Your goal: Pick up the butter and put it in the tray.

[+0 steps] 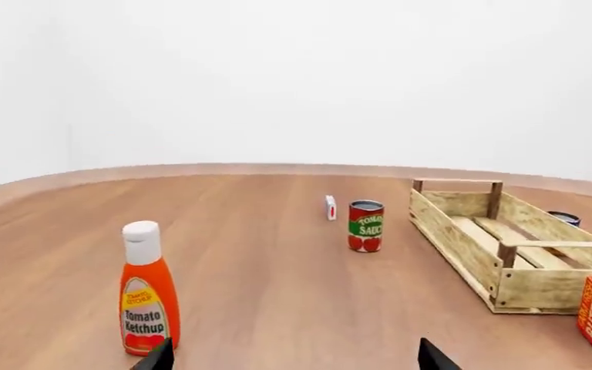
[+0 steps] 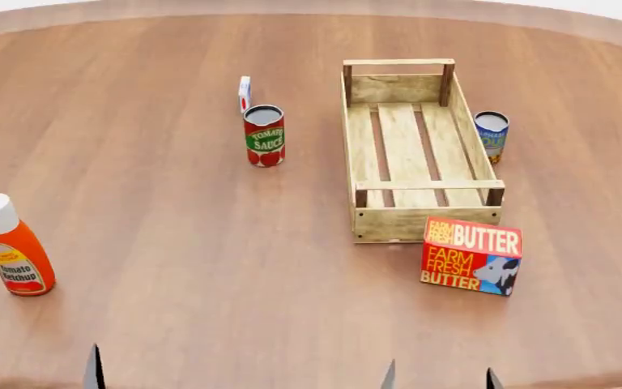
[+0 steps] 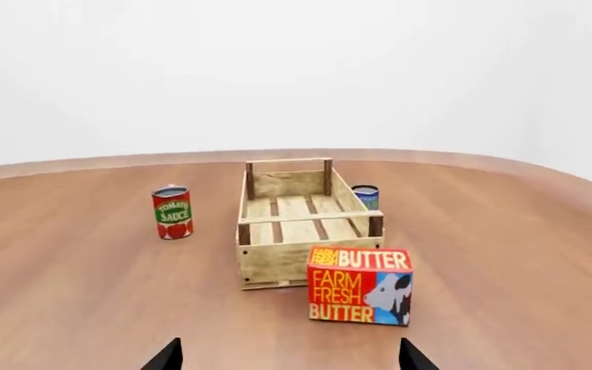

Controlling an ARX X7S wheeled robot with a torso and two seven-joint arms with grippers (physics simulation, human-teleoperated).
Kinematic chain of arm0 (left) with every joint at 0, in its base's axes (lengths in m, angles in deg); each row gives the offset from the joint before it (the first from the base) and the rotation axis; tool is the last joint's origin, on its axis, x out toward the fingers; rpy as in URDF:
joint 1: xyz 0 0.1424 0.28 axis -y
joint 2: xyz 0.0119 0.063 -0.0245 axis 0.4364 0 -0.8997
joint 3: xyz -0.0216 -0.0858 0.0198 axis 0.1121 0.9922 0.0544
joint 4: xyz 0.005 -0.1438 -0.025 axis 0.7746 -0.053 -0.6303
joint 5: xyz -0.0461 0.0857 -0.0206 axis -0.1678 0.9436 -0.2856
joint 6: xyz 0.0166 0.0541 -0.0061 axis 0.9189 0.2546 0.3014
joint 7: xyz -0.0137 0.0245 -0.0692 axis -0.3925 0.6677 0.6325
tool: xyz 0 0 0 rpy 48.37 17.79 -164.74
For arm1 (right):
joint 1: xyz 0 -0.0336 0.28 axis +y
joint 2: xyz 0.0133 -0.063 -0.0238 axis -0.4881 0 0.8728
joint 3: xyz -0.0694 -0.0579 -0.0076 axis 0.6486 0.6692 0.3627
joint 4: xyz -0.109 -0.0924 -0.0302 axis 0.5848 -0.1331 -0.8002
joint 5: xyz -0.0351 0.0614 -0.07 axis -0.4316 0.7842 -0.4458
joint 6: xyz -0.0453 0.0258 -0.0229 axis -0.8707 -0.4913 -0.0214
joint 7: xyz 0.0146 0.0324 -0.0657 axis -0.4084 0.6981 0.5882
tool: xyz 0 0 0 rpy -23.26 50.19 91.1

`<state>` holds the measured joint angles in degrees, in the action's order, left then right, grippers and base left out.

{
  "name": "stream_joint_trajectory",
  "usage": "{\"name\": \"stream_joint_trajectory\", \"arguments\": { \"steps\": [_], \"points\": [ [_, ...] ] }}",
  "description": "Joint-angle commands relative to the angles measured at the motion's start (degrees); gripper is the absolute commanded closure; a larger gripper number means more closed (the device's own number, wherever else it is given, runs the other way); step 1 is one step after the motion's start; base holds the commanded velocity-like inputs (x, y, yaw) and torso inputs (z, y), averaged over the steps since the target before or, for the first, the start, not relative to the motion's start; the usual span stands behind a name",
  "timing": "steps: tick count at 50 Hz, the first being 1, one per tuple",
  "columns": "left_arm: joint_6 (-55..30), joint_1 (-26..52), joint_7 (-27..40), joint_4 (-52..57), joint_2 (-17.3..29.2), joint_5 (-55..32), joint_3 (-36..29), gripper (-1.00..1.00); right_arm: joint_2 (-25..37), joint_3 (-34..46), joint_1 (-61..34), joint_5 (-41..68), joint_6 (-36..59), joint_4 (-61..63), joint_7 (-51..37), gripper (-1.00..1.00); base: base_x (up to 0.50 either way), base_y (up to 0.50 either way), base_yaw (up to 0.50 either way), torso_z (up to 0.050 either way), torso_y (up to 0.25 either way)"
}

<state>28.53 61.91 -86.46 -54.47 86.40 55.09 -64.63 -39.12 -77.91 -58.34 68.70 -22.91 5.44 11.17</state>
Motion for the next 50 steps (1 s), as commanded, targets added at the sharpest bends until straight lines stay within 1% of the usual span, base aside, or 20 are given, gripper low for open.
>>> {"name": "stream_joint_trajectory", "arguments": {
  "steps": [1, 2, 5, 6, 12, 19, 22, 23, 27, 30, 50],
  "points": [
    [-6.33, -2.97, 1.22, 17.07, 1.79, -4.36, 0.40, -1.00, 1.71, 0.16, 2.45, 2.42, 6.98, 15.72, -2.72, -1.00, 0.00, 0.00, 0.00, 0.000, 0.000],
    [-7.99, -3.11, 1.98, 20.33, 1.79, -4.63, 0.55, -1.00, 2.08, 0.38, 2.37, 2.36, 8.95, 19.20, -3.02, -1.00, 0.00, 0.00, 0.00, 0.000, 0.000],
    [-11.85, -3.01, 2.76, 25.15, 2.30, -6.58, 1.12, -1.00, 2.61, 0.71, 2.19, 2.39, 11.67, 23.32, -3.64, -1.00, 0.00, 0.00, 0.00, 0.000, 0.000],
    [-13.75, -2.74, 3.27, 27.99, 2.53, -7.82, 1.86, -1.00, 2.88, 0.88, 2.17, 2.27, 13.62, 26.41, -4.05, -1.00, 0.00, 0.00, 0.00, 0.000, 0.000],
    [-20.56, -1.94, 5.69, 37.11, 3.86, -11.31, 3.92, -1.00, 3.84, 0.99, 1.83, 2.93, 18.41, 34.24, -5.26, -1.00, 0.00, 0.00, 0.00, 0.000, 0.000],
    [-25.23, -1.29, 7.66, 43.81, 4.88, -14.85, 5.67, -1.00, 4.64, 0.75, 0.95, 3.34, 22.24, 39.99, -6.59, -1.00, 0.00, 0.00, 0.00, 0.000, 0.000],
    [-25.40, -1.23, 7.90, 44.13, 5.19, -15.32, 5.91, -1.00, 5.01, 1.16, 0.44, 2.23, 23.92, 40.62, -7.62, -1.00, 0.00, 0.00, 0.00, 0.000, 0.000],
    [-25.78, -1.05, 8.08, 44.37, 5.30, -15.64, 6.02, -1.00, 5.28, 1.91, -0.17, 0.68, 26.23, 41.34, -8.64, -1.00, 0.00, 0.00, 0.00, 0.000, 0.000],
    [-25.89, -1.13, 8.44, 44.61, 5.57, -15.77, 5.72, -1.00, 5.61, 1.96, -0.33, 1.34, 27.28, 42.06, -8.74, -1.00, 0.00, 0.00, 0.00, 0.000, 0.000],
    [-26.11, -0.98, 8.70, 44.81, 5.86, -16.03, 5.70, -1.00, 6.04, 1.90, 0.06, 1.34, 25.27, 41.81, -8.69, -1.00, 0.06, 0.00, 0.00, 0.000, 0.000],
    [-24.03, -1.55, 9.99, 43.43, 7.76, -15.88, 3.57, -1.00, 7.30, 3.09, -0.23, 0.26, 24.89, 41.74, -10.26, -1.00, 0.49, 0.00, 0.00, 0.000, 0.000]
  ]
}}
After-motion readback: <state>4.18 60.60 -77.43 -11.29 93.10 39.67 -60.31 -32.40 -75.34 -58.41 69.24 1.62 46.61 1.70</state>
